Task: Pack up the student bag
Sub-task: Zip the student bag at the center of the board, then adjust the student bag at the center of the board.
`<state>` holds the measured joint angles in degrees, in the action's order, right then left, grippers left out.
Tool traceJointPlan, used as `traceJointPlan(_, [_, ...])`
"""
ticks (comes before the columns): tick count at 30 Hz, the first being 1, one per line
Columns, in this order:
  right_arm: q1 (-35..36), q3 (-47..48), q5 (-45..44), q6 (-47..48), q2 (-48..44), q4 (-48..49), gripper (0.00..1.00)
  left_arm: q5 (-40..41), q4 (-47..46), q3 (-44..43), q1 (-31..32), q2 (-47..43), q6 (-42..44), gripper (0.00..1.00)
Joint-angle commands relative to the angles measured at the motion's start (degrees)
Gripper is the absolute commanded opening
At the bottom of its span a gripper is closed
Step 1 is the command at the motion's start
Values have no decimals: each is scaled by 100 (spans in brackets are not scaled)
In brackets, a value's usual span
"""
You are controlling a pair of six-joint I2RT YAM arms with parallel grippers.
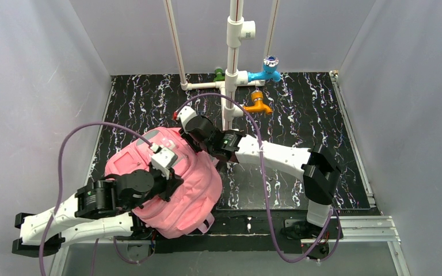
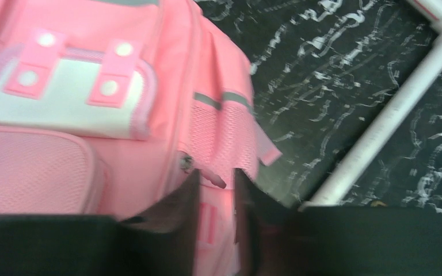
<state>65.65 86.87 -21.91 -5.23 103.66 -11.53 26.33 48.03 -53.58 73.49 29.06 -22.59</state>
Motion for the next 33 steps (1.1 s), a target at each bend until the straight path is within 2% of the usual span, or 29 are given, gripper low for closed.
traceJointPlan(1, [-281, 339, -449, 362, -190, -833, 49, 440, -473, 433, 3, 184, -313, 0])
traceJointPlan(3, [-280, 404, -399, 247, -317, -1142, 57, 572, -654, 584, -8, 267, -469, 0])
traceJointPlan(6, [-276, 236, -323, -104, -693, -1386, 65, 605, -876, 858, -9, 374, -629, 0])
traceJointPlan(11, [-154, -218, 438, -526, -1248, -1355, 67, 569, -1016, 1522, -65, 545, -1108, 0])
traceJointPlan(14, [57, -456, 582, -571, -1380, -1334, 69, 536, -968, 1910, -249, 678, -1530, 0])
traceJointPlan(16, [124, -617, 623, -674, -1476, -1323, 70, 266, -925, 2068, -596, 834, -1713, 0])
traceJointPlan(19, [141, -965, 713, -827, -1692, -1110, 71, -550, -1007, 2213, -1621, 1182, -1720, 0])
traceJointPlan(25, [149, -1236, 739, -961, -1884, -1105, 72, -1429, -1354, 1942, -3062, 1745, -994, 0])
traceJointPlan(33, [176, -1848, 739, -1126, -2272, -1020, 73, -2167, -1874, 1017, -3971, 2834, -54, 0])
